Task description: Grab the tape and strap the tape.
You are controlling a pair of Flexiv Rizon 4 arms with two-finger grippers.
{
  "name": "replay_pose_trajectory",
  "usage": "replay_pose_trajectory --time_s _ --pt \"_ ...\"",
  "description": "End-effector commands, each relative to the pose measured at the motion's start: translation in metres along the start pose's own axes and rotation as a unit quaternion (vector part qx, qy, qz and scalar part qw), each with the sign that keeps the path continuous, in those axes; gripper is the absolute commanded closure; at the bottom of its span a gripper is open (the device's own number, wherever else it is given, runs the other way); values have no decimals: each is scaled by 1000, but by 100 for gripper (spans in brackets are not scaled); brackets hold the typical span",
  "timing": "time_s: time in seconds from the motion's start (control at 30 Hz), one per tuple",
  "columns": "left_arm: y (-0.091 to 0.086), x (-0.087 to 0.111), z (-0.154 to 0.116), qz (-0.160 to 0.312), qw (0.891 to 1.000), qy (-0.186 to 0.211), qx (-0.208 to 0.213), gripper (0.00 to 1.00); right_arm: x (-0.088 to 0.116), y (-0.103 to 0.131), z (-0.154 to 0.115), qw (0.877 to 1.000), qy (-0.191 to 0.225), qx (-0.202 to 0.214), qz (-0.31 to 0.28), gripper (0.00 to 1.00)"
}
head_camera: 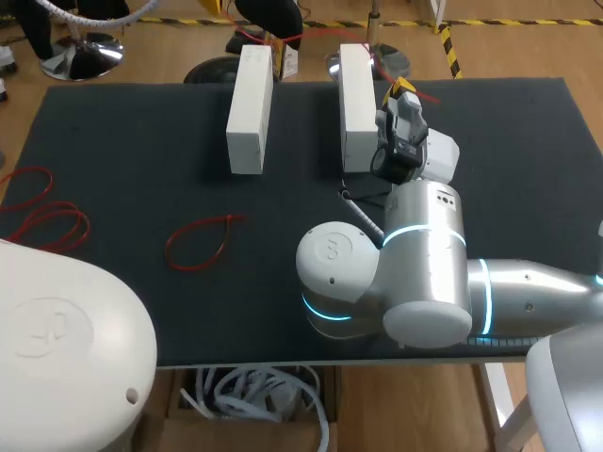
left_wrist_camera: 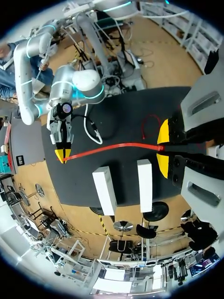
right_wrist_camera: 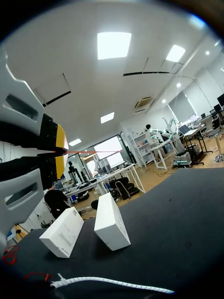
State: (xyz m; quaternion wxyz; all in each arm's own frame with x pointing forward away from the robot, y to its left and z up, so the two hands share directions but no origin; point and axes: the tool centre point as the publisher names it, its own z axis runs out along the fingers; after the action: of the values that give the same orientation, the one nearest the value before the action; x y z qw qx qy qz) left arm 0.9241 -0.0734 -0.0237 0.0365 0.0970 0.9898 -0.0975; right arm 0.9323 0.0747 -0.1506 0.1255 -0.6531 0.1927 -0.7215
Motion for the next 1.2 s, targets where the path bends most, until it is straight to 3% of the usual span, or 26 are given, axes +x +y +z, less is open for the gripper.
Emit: replay_pose_trajectory --time_s 0.03,0.23,0.8,1.1,1.2 --pt "0 2 -10 1 1000 -4 -11 100 2 -2 0 1000 -2 -3 -1 100" --pt "1 -1 -15 4 1000 -7 -16 100 2 -2 0 1000 -2 -3 -1 100" --pt "-29 -6 2 32 999 1 15 100 2 -2 0 1000 -2 -3 -1 100" --pt "-33 -5 3 34 999 8 12 100 2 -2 0 1000 -2 -3 -1 100" --pt "-36 -6 2 55 998 15 2 100 2 -2 0 1000 -2 -3 -1 100"
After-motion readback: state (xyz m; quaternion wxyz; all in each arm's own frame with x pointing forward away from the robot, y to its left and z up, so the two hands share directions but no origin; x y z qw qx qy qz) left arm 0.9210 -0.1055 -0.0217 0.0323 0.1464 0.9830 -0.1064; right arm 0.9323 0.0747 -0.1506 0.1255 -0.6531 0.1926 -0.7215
